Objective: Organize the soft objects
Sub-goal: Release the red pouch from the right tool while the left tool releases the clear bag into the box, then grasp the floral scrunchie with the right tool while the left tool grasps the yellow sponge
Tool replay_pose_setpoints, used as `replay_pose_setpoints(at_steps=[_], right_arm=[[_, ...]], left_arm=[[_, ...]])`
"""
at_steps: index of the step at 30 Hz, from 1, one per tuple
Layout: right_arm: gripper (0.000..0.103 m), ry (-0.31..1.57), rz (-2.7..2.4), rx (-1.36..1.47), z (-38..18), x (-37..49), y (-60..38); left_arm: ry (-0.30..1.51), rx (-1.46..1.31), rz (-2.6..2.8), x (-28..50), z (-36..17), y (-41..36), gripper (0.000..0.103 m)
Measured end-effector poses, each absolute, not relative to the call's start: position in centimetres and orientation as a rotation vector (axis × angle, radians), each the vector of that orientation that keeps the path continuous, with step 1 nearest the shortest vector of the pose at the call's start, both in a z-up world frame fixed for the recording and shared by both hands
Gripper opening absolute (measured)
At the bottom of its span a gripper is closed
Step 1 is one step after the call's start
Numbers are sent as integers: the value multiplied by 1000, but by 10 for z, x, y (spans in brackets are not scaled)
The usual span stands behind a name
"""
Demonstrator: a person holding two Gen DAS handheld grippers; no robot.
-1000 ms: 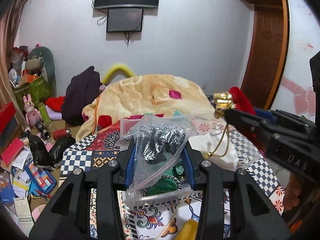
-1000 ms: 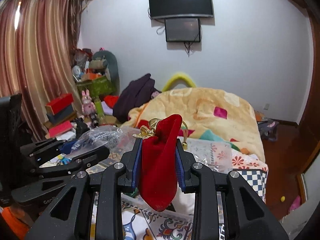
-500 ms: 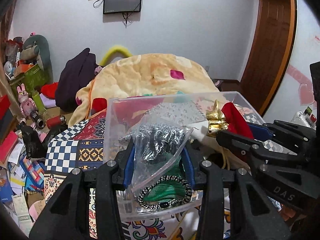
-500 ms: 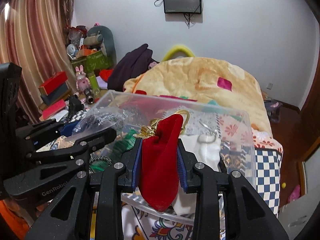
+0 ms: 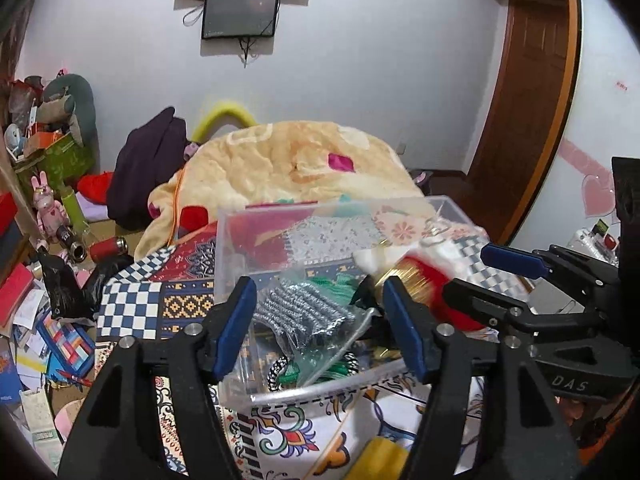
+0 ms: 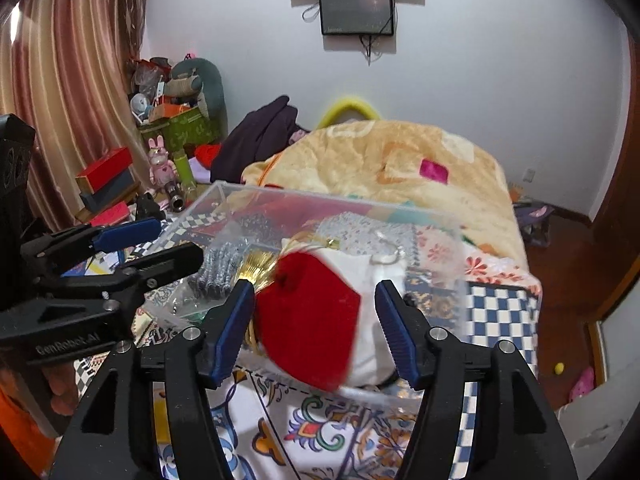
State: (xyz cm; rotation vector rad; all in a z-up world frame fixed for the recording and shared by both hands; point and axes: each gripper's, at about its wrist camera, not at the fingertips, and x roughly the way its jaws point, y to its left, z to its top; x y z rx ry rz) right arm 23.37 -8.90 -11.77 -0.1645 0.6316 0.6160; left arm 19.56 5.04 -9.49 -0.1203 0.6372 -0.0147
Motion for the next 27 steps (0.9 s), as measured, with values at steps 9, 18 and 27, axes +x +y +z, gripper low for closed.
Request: replay_pose_setpoints(at_steps=[9, 18, 27], right_arm=[[75, 501, 604, -170, -89, 196, -119], [97, 524, 590, -161, -110, 164, -149], [97, 669, 591, -198, -159, 137, -154]], left_arm=[[552, -115, -40, 150, -64, 46, 79], [517, -102, -56, 94, -61, 37, 98], [624, -102, -64, 71, -96, 25, 98]])
